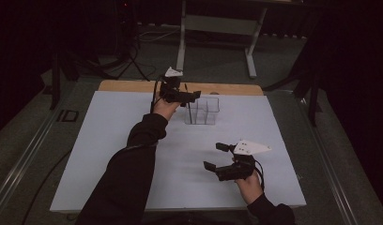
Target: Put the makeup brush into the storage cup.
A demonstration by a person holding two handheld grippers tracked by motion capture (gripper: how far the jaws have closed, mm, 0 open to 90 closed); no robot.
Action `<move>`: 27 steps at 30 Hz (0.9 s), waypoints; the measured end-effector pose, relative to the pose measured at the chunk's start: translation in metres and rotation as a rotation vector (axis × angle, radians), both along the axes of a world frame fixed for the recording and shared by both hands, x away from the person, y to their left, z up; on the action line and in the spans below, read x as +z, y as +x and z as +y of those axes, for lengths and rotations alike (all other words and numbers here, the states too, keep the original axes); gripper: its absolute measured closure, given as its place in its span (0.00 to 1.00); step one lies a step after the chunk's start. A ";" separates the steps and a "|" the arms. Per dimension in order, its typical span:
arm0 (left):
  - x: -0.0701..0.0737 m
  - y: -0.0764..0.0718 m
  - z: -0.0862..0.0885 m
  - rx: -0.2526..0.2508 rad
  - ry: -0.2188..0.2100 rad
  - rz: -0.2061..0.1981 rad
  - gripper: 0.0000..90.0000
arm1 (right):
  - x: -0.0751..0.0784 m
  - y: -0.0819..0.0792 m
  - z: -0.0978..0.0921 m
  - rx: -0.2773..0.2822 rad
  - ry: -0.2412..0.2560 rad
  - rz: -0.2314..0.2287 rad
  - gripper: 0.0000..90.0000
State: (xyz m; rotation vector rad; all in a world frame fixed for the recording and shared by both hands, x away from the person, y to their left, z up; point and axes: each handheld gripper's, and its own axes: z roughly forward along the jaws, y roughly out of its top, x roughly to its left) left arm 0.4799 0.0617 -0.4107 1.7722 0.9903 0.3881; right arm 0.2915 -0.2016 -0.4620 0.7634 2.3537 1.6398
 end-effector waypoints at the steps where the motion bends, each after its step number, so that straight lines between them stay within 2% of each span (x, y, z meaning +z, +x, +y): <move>1: 0.001 -0.002 0.002 -0.011 -0.008 -0.004 0.00 | 0.000 0.000 0.000 0.000 0.000 0.000 0.15; 2: 0.002 -0.004 0.003 -0.005 -0.009 -0.011 0.00 | 0.000 0.000 0.000 -0.001 -0.002 -0.001 0.15; 3: 0.006 -0.009 0.007 0.012 -0.012 -0.048 0.00 | 0.000 0.000 0.000 -0.003 -0.002 -0.002 0.15; 5: 0.009 -0.014 0.011 -0.001 -0.030 -0.060 0.00 | 0.001 0.000 -0.001 -0.009 -0.002 -0.006 0.15; 6: 0.010 -0.017 0.012 -0.023 -0.038 -0.062 0.00 | 0.001 0.000 -0.001 -0.011 -0.003 -0.008 0.15; 9: 0.012 -0.025 0.015 -0.063 0.002 -0.074 0.00 | 0.002 0.000 -0.001 -0.016 -0.004 -0.009 0.15; 13: 0.015 -0.038 0.023 -0.075 0.016 -0.079 0.00 | 0.002 -0.001 -0.001 -0.020 -0.006 -0.014 0.15; 17: 0.022 -0.052 0.034 -0.090 -0.002 -0.093 0.00 | 0.002 0.000 -0.002 -0.025 -0.003 -0.011 0.15; 21: 0.031 -0.067 0.043 -0.103 0.010 -0.118 0.00 | 0.002 0.001 -0.002 -0.032 -0.004 -0.010 0.15; 22: 0.032 -0.071 0.046 -0.108 0.003 -0.127 0.00 | 0.002 0.001 -0.002 -0.033 -0.006 -0.010 0.15; 27: 0.037 -0.088 0.058 -0.132 -0.006 -0.133 0.00 | 0.001 0.001 -0.003 -0.041 -0.015 -0.017 0.14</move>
